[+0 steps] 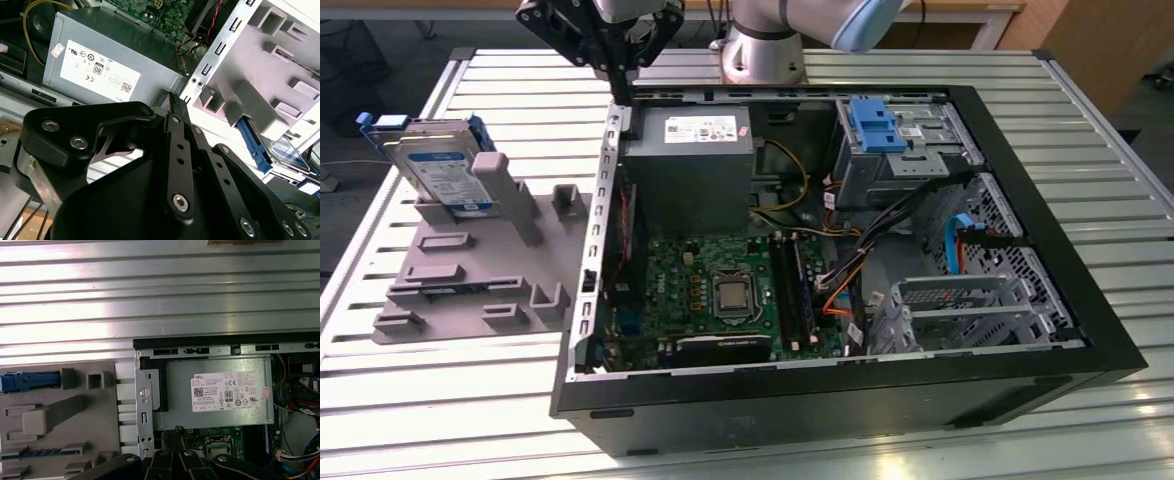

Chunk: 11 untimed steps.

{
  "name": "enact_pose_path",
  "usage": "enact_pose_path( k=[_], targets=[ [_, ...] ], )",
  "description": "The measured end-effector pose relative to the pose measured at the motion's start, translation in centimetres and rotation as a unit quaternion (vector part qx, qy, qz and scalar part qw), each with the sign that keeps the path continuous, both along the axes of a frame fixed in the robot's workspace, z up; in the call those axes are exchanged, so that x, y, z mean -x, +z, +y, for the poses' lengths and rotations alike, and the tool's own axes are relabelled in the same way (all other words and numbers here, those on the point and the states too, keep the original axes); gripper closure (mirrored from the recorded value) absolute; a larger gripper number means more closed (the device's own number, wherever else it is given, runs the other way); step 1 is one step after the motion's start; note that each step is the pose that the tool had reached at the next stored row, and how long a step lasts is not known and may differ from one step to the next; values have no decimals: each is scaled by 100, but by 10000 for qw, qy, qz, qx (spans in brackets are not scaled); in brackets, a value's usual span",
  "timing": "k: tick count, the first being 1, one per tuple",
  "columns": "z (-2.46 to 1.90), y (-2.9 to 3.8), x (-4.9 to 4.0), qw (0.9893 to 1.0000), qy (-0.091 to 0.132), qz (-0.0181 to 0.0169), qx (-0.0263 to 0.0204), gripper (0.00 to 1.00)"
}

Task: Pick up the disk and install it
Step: 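Reach for the disk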

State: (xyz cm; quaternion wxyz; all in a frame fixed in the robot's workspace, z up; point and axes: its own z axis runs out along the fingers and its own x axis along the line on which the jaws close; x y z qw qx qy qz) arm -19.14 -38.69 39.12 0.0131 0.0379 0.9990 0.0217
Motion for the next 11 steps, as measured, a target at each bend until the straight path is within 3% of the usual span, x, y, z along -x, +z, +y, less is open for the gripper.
enact_pose_path(
  k=[11],
  targets=[
    [0, -2, 26, 10000, 0, 0, 0, 89]
  ],
)
